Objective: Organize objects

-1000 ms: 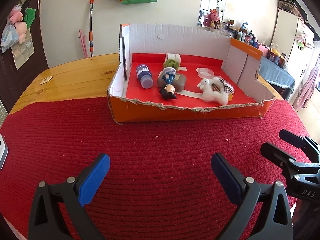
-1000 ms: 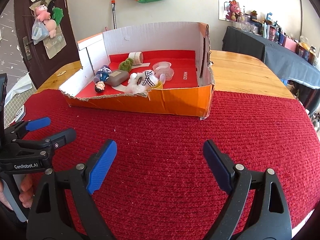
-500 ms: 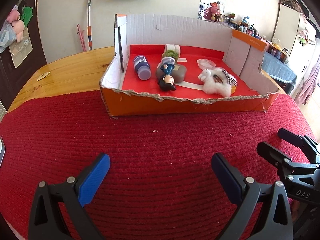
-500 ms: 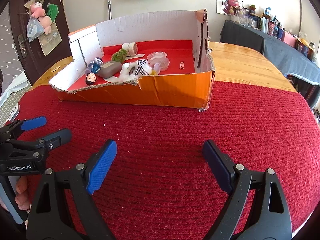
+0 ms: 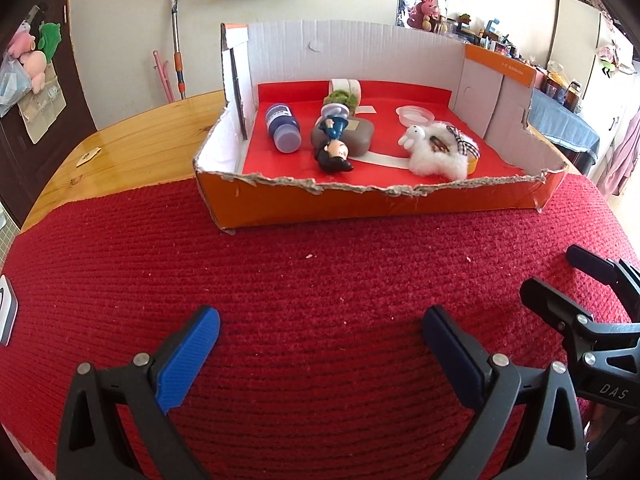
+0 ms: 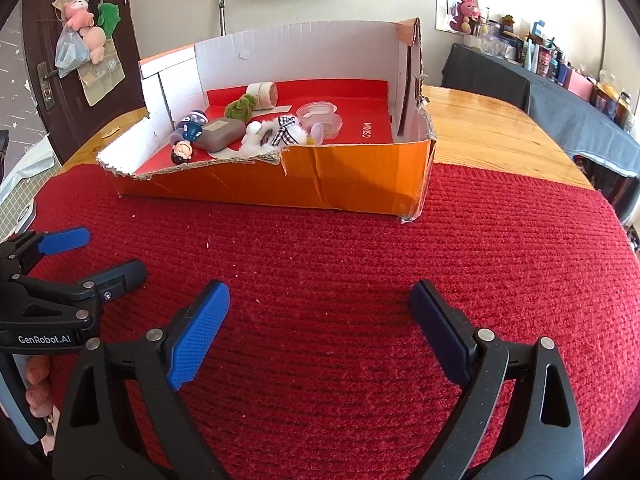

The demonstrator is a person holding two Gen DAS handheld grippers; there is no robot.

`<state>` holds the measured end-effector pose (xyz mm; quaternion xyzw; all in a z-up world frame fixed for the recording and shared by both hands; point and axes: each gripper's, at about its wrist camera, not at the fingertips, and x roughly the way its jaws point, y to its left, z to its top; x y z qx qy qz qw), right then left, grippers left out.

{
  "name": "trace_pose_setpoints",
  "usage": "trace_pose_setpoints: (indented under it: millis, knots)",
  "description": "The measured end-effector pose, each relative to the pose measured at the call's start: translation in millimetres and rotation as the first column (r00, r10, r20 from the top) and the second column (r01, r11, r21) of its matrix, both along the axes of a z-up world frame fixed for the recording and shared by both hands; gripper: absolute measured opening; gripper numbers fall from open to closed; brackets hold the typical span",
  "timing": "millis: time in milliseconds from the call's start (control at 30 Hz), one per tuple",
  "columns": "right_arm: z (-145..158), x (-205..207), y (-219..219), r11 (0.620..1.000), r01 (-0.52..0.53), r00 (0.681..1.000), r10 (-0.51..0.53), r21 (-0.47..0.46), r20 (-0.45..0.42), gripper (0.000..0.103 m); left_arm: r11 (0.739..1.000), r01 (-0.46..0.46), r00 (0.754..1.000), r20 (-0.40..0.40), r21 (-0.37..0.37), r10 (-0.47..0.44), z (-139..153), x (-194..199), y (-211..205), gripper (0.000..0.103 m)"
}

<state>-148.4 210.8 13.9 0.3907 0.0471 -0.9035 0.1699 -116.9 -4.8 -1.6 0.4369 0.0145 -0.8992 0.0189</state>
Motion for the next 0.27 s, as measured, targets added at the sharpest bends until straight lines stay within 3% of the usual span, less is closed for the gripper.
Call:
trace_pose_setpoints:
  millis: [267]
  knots:
    - [0.3, -0.3, 0.5, 1.000, -0.001, 1.000, 0.001, -0.004, 0.000, 0.094, 1.000, 0.000, 1.000, 0.000, 0.007, 0.000, 0.1, 0.4, 0.2, 0.103]
